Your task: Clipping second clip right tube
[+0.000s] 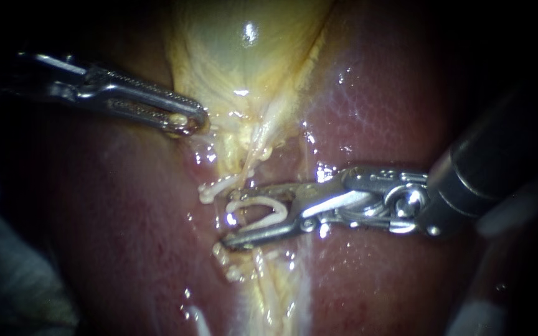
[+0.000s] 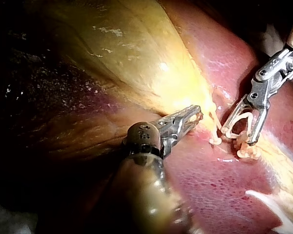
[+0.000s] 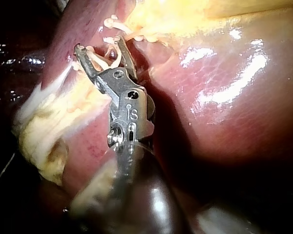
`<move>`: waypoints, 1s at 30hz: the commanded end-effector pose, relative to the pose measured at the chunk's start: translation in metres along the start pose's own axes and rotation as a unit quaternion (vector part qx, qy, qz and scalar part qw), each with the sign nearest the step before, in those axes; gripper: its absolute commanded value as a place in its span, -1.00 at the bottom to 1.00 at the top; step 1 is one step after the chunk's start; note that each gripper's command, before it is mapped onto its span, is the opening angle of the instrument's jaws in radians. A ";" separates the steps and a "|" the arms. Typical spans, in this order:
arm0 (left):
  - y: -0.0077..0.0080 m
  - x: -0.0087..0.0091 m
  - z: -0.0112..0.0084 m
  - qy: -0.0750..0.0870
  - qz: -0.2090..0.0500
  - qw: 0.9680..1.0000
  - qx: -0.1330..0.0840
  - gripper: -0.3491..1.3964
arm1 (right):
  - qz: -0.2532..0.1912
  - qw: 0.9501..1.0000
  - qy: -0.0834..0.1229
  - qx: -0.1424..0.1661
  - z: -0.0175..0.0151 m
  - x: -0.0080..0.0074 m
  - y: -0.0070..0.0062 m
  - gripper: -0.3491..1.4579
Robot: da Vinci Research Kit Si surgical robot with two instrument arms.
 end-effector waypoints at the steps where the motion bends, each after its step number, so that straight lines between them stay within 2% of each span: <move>1: 0.0000 0.0000 0.0000 0.000 0.000 1.000 0.000 -1.00 | 0.000 1.000 0.000 0.000 0.0000 0.0000 0.0000 -0.07; 7: 0.0000 0.0000 -0.0001 0.000 0.000 1.000 0.000 -1.00 | 0.001 1.000 -0.001 0.003 -0.0006 0.0005 -0.0010 -0.07; 14: 0.0000 0.0000 -0.0002 0.000 0.000 1.000 -0.001 -1.00 | 0.005 1.000 0.000 0.010 -0.0041 0.0015 -0.0021 -0.08; 20: 0.0000 0.0000 -0.0002 0.000 0.000 1.000 -0.001 -1.00 | 0.011 1.000 0.003 0.006 -0.0073 0.0018 -0.0023 -0.09; 30: -0.0001 -0.0001 -0.0002 0.000 0.000 1.000 -0.001 -1.00 | 0.029 1.000 0.007 0.004 -0.0101 0.0020 -0.0024 -0.09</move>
